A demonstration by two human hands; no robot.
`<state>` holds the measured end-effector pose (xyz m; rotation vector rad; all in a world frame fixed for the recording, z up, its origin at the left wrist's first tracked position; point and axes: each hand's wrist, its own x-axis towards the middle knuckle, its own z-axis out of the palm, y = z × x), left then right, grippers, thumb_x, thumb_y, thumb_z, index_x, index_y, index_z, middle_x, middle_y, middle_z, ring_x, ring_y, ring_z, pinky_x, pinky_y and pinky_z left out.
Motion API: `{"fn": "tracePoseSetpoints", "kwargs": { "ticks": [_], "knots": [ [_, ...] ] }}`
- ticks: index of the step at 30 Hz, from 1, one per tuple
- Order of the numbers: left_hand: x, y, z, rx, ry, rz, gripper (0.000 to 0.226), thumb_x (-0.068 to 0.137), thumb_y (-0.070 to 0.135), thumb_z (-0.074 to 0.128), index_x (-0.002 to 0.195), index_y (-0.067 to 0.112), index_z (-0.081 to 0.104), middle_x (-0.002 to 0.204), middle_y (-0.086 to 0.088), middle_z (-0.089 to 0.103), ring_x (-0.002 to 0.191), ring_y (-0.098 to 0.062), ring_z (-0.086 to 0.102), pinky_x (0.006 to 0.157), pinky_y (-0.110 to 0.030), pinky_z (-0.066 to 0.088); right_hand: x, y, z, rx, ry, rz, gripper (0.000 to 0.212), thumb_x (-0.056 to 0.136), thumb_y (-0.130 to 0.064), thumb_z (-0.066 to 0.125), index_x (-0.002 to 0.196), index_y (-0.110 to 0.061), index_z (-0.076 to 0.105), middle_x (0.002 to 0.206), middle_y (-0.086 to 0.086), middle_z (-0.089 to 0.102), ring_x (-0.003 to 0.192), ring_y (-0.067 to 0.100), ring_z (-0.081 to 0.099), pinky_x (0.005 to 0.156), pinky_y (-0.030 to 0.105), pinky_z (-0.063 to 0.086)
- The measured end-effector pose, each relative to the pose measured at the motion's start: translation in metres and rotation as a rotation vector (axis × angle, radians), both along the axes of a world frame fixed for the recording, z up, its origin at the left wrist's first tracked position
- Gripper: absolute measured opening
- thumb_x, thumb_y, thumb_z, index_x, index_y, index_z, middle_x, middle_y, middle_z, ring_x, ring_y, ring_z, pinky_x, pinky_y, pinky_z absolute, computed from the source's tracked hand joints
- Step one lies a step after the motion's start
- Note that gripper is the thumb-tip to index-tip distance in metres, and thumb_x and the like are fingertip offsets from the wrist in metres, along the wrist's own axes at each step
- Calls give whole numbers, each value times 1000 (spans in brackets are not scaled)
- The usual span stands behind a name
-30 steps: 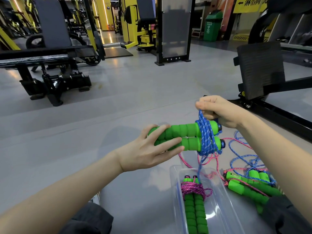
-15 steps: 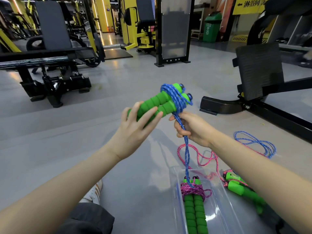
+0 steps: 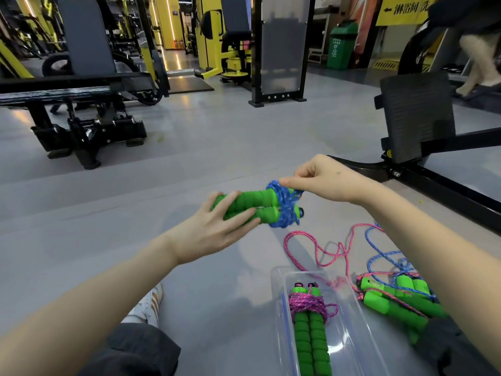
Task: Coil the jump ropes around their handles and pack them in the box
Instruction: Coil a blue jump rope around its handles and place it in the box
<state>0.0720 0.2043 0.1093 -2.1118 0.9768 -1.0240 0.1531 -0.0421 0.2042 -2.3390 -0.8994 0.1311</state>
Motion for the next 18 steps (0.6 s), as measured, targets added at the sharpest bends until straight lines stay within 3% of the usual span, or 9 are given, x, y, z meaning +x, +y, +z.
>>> {"fn": "tracePoseSetpoints", "kwargs": {
  "ticks": [3,7,12,15,18],
  "knots": [
    [-2,-15,-8,-16,13,-133,36,98,7,42,132,13,51,129,-7,50,109,-46,54,85,-52,46,3,-3,-5,116,-38,42,48,88,-34,62,55,0,55,50,3,31,47,9,23,45,21,20],
    [-10,-36,-8,-102,17,-233,36,97,14,50,133,16,50,129,-5,49,112,-44,53,88,-51,46,8,-12,-10,234,87,29,43,86,-38,62,57,-7,59,50,4,36,46,11,28,45,16,26],
    [-11,-44,4,-179,-16,-263,35,98,14,49,132,17,49,130,-5,49,112,-44,52,88,-49,46,16,-22,-24,470,415,-39,36,82,-44,57,61,-14,56,49,-5,43,38,3,34,39,14,29],
    [-15,-54,2,-197,-11,-303,35,97,17,52,132,18,48,130,-5,49,112,-44,52,85,-48,47,19,-21,-35,496,575,62,37,84,-44,56,55,-20,56,51,-5,46,45,12,35,50,25,28],
    [-18,-62,0,-201,7,-339,34,98,16,51,132,18,48,131,-4,47,114,-44,52,86,-48,47,17,-18,-36,525,706,183,44,89,-38,54,50,-19,50,48,-2,38,44,13,29,51,24,26]
  ]
}}
